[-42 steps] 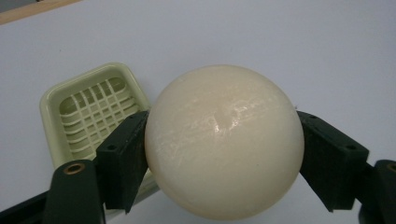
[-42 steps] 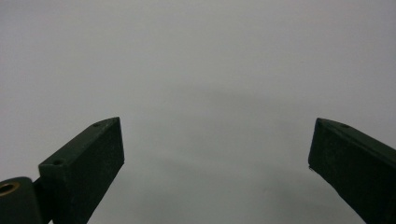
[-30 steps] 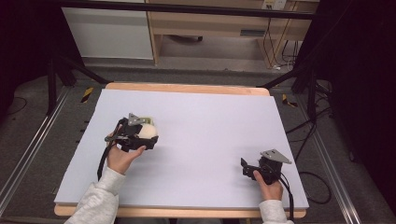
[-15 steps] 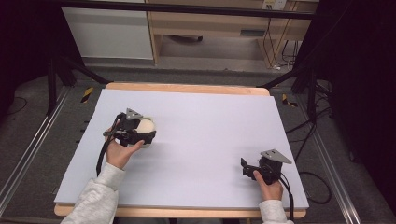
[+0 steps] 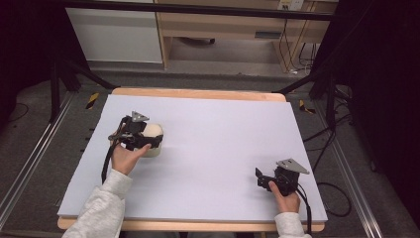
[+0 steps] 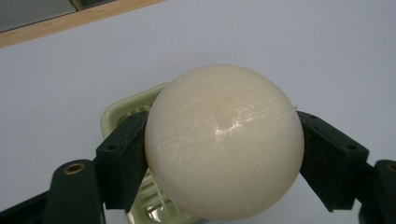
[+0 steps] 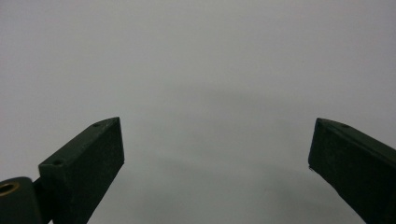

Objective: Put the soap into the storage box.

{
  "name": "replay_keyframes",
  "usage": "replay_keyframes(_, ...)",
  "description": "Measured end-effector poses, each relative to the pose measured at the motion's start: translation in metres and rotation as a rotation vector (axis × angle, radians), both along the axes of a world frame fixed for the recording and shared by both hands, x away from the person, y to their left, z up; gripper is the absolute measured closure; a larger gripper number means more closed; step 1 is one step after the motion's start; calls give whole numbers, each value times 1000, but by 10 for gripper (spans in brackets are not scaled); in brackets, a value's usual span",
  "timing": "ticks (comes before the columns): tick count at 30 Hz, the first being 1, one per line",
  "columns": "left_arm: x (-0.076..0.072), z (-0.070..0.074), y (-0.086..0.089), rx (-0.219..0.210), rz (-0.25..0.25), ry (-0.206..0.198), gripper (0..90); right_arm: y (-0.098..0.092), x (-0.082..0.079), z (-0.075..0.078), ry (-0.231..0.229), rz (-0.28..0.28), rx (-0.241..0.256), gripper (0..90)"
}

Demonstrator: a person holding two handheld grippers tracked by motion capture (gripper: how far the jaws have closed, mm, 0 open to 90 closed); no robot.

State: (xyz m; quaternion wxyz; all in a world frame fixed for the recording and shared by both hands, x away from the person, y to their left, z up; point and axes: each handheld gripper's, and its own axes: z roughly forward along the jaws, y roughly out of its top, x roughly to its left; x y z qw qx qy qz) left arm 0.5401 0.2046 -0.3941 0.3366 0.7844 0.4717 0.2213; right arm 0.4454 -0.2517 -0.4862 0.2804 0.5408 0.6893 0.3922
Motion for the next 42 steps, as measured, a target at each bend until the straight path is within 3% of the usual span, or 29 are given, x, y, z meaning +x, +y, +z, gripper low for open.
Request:
replay_keyframes(5,6,-1,3,19,4,8,236,0,0,0,1,0,2,39)
replay_keyframes(10,12,-5,5,1,20,9,236,0,0,0,0,-1,1,39)
replay_keyframes(21,24,-14,10,6,43,26,236,-1,0,0,-1,0,1,39)
replay_keyframes(42,32,-35,17,36,65,65,236,0,0,0,1,0,1,39)
